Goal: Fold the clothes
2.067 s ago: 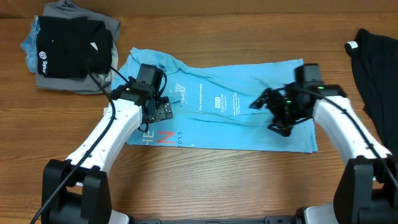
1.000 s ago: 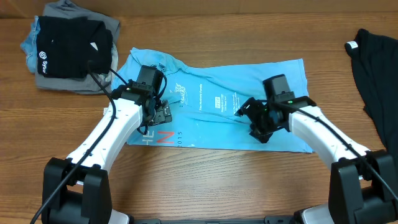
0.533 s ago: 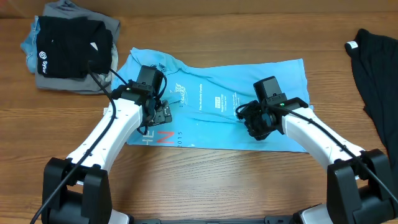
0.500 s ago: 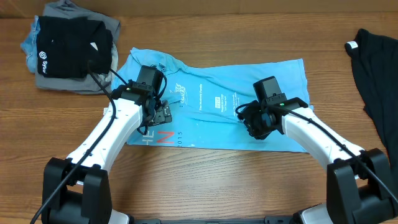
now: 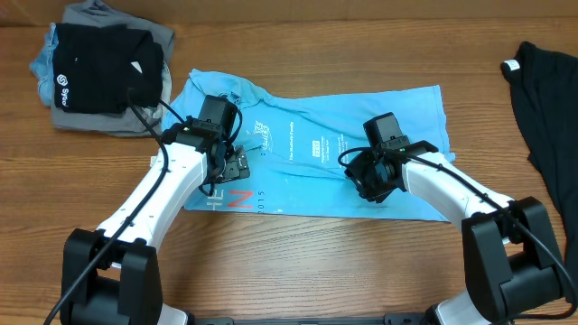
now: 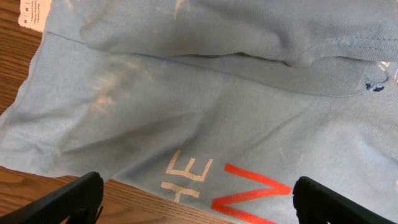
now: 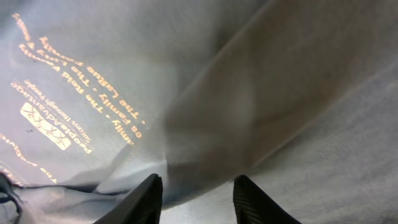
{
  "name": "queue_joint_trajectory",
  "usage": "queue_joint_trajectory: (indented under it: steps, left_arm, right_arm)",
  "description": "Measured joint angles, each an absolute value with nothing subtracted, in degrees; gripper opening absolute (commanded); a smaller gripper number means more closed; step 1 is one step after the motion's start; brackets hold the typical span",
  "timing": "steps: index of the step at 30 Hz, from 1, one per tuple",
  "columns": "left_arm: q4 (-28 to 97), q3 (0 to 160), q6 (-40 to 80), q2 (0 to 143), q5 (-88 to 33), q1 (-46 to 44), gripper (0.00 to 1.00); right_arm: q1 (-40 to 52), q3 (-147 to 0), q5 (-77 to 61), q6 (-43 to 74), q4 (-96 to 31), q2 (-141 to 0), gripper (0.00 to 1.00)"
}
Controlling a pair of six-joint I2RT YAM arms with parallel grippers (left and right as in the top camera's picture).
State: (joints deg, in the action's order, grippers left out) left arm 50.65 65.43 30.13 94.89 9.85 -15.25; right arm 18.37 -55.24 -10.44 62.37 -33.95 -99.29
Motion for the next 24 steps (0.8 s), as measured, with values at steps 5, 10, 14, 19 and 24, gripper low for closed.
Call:
queue_joint_trajectory:
  steps: [5, 10, 14, 19, 24]
  left_arm:
    - [50.65, 65.43, 30.13, 94.89, 9.85, -15.25, 1.0]
    - [50.7, 65.41, 30.11, 94.89, 9.85, -15.25, 1.0]
    - [50.72, 65.41, 30.11, 94.89, 9.85, -15.25, 1.0]
    - [50.76, 65.41, 30.11, 94.89, 9.85, -15.25, 1.0]
    - [50.81, 65.43, 30.13, 94.89, 9.85, -15.25, 1.0]
  right_arm:
    - [18.37, -55.24, -9.8, 62.33, -33.21, -99.29, 0.22]
    - [18.37, -55.18, -9.47, 62.74, -32.1, -99.42, 0.07]
    - [18.37, -55.16, -9.32, 62.74, -30.24, -99.83, 0.04]
    - [18.37, -55.09, -7.92, 62.74, -25.34, -99.92, 0.04]
    - [18.37, -55.09, -5.98, 62.28, -20.88, -99.92, 0.34]
